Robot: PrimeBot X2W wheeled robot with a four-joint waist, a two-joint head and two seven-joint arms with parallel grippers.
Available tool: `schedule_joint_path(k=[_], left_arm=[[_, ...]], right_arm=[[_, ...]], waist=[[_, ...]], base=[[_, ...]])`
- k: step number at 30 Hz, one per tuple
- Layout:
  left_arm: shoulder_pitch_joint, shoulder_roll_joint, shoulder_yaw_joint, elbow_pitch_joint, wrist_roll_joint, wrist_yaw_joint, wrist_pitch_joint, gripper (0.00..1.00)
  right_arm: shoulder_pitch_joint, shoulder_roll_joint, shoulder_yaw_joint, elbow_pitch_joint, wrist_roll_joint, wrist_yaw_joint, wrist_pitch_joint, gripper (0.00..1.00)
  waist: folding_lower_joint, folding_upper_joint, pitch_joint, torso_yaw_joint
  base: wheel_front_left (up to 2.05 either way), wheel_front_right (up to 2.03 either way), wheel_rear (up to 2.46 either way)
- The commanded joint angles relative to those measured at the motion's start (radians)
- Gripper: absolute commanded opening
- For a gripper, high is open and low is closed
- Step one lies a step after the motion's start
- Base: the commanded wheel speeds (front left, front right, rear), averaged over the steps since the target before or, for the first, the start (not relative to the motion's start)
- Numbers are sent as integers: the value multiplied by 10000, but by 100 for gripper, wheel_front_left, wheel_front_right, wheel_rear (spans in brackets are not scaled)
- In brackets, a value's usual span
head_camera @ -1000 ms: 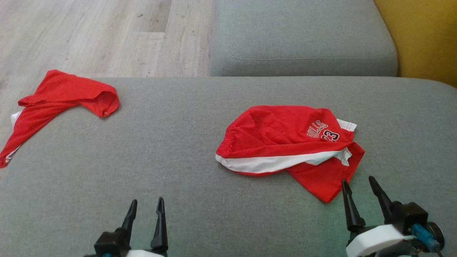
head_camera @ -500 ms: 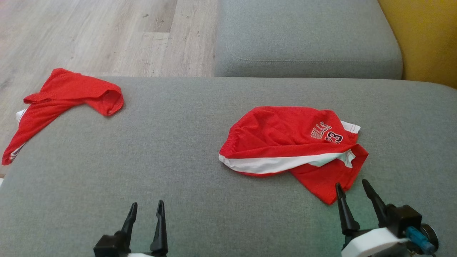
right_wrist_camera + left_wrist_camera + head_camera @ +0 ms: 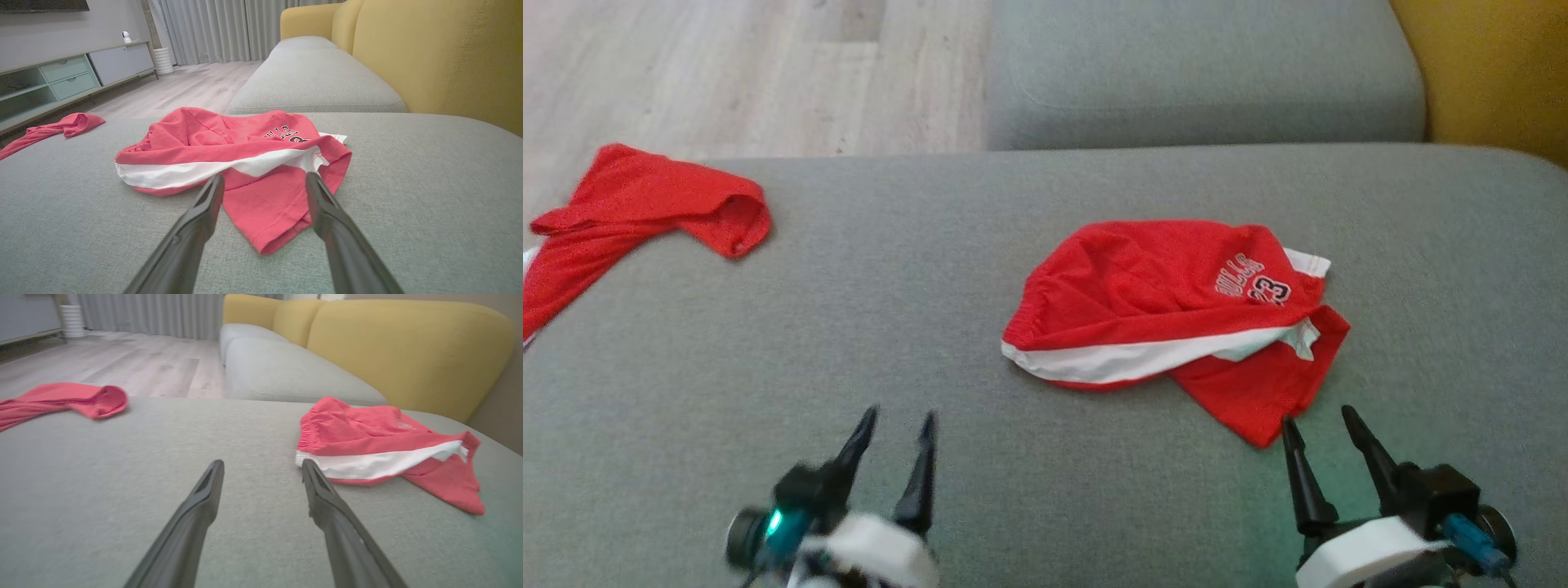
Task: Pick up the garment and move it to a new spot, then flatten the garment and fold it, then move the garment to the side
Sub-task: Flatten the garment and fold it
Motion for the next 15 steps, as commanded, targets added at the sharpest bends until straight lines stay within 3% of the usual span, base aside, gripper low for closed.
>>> schedule_joint_path(k=[1, 7, 15], left_arm=[[-1046, 10, 88, -62, 126, -232, 200, 100], [-2965, -399, -441, 1560, 120, -1362, 976, 100], [-4587, -665, -519, 3507, 43, -2185, 1141, 100]], right_arm=[[-554, -65, 315, -419, -73, 75, 18, 100], [-1012, -64, 605, -777, -268, 75, 187, 100], [-1531, -64, 793, -896, -382, 75, 151, 100]], waist=[[0, -1, 244, -217], [0, -1, 1342, -796], [0, -1, 2416, -1273]], base=[[0, 0, 0], [0, 0, 0], [0, 0, 0]])
